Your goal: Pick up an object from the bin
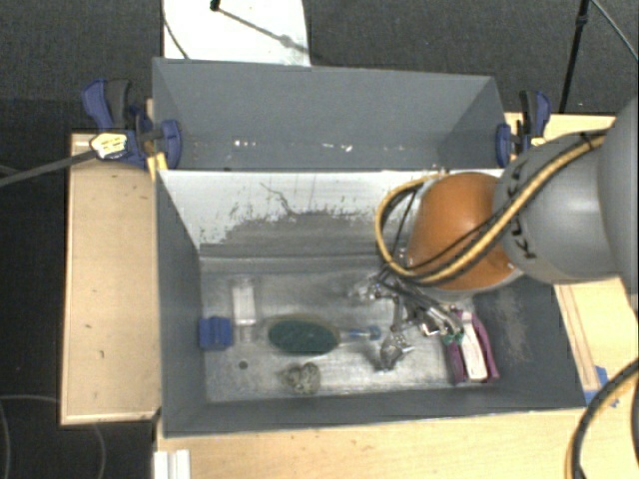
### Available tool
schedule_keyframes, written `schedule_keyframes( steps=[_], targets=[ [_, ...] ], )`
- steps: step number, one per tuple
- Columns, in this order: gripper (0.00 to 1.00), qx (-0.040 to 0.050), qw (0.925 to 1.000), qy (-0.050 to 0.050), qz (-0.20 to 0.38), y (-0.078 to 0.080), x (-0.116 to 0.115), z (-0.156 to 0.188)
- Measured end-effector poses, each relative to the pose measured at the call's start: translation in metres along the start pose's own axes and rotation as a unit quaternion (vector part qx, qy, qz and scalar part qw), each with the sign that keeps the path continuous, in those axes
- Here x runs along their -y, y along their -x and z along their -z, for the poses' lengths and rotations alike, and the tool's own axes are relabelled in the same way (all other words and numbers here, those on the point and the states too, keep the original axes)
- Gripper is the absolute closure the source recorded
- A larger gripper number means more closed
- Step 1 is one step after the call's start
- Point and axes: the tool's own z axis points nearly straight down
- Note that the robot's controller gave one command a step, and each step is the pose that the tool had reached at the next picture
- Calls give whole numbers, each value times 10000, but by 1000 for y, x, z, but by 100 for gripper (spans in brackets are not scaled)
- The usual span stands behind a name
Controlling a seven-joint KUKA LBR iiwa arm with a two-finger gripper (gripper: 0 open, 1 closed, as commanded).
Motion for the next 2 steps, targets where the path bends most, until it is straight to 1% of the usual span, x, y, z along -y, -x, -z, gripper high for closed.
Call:
schedule_keyframes(
  steps=[1, 2],
  targets=[
    [100, 4, 10000, 3, 10, 0, 0, 1],
    [100, 8, 9999, -1, 135, 2, 8, 134]
  ],
)
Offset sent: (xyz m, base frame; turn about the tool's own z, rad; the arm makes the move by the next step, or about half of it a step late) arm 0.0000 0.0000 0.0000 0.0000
